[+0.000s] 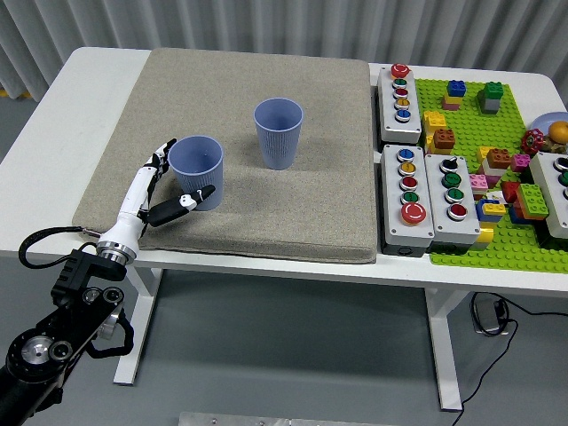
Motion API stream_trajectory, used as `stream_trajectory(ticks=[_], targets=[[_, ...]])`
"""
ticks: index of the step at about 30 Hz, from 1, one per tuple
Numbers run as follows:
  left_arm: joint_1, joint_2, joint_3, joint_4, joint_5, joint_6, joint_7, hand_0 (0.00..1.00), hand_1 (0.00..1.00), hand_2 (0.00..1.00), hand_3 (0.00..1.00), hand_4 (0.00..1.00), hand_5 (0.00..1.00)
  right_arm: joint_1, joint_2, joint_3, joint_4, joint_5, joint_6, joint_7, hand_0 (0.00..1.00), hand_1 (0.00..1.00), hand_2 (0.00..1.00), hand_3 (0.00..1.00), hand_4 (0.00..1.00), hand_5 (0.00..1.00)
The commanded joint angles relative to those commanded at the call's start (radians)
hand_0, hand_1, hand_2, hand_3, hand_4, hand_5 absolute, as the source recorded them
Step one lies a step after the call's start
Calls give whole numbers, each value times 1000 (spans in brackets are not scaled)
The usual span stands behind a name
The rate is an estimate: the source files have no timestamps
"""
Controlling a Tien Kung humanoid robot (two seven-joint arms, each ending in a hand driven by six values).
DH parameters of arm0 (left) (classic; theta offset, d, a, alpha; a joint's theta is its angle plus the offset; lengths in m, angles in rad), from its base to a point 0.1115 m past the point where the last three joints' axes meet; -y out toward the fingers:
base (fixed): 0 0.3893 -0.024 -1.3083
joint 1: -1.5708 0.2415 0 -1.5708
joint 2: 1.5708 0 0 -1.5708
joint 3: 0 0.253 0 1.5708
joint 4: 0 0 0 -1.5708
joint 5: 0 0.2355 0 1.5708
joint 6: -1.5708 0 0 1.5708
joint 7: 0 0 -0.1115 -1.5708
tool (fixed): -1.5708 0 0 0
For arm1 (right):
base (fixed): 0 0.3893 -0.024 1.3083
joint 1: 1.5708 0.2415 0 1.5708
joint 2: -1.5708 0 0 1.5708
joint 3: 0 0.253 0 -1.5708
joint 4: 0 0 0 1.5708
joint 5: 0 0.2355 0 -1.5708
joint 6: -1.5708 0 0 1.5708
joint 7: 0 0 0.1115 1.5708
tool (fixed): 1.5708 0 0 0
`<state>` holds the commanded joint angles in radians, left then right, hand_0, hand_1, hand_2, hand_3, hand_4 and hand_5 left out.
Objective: Pick cup pour cup place
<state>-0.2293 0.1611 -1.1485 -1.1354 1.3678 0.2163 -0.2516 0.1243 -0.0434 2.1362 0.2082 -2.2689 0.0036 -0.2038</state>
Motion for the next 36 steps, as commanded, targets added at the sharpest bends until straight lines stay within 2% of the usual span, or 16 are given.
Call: stream_trajectory(ticks=[19, 20, 22, 36], targets=[[-60, -11, 27, 51, -11, 0, 2, 942, 930, 998, 998, 998, 444, 6, 0, 0, -1, 0, -1, 1, 692, 661, 602, 598, 2, 255], [-61, -11, 27, 52, -11, 0, 2, 871, 883, 998, 998, 998, 447, 6, 0, 1, -1, 0, -1, 1, 692, 661, 602, 598, 2, 255], [-68, -13, 31, 57, -11, 1, 1, 871, 883, 998, 998, 998, 447, 7, -1, 1, -1, 0, -1, 1, 692, 661, 602, 598, 2, 255], [-70, -15, 34, 58, -10, 1, 1, 856, 869, 998, 998, 998, 445, 8, 0, 1, -1, 0, -1, 1, 691, 661, 602, 598, 2, 255]])
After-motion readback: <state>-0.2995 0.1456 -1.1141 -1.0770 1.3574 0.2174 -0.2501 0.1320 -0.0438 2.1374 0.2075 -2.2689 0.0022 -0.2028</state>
